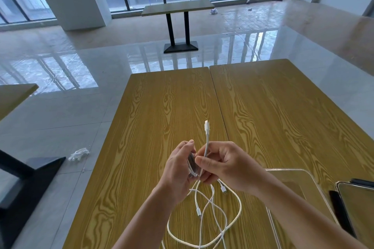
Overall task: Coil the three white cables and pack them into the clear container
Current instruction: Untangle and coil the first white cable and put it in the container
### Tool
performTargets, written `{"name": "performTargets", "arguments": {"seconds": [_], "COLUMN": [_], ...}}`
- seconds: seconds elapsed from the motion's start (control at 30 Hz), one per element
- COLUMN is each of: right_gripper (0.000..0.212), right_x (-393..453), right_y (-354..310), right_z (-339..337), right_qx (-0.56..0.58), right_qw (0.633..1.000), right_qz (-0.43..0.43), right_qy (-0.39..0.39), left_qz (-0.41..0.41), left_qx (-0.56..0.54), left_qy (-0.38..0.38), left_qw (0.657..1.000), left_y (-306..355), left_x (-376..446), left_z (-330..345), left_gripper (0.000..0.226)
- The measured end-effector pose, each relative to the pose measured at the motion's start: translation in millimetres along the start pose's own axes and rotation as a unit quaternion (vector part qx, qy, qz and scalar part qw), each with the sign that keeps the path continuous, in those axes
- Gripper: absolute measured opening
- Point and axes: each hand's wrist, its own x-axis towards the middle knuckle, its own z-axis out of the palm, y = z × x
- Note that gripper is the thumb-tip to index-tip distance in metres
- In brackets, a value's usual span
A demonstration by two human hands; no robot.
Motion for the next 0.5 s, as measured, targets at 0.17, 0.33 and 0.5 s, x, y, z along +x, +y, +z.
{"name": "performTargets", "arguments": {"seconds": [0.17, 0.33, 0.5], "right_gripper": [0.008, 0.055, 0.052], "right_x": [3, 3, 0], "right_y": [-8, -15, -29], "right_z": [2, -3, -10], "right_qx": [0.18, 0.061, -0.123], "right_qw": [0.982, 0.995, 0.988], "right_qz": [0.026, -0.02, -0.096], "right_qy": [0.048, 0.078, 0.019], "left_qz": [-0.01, -0.066, -0.112], "left_qx": [0.043, 0.006, 0.018], "left_qy": [-0.041, -0.053, -0.076], "left_qw": [0.998, 0.996, 0.991], "left_y": [-3, -11, -12], "left_x": [-1, -3, -1], "left_z": [6, 6, 5], "left_gripper": [0.025, 0.033, 0.047]}}
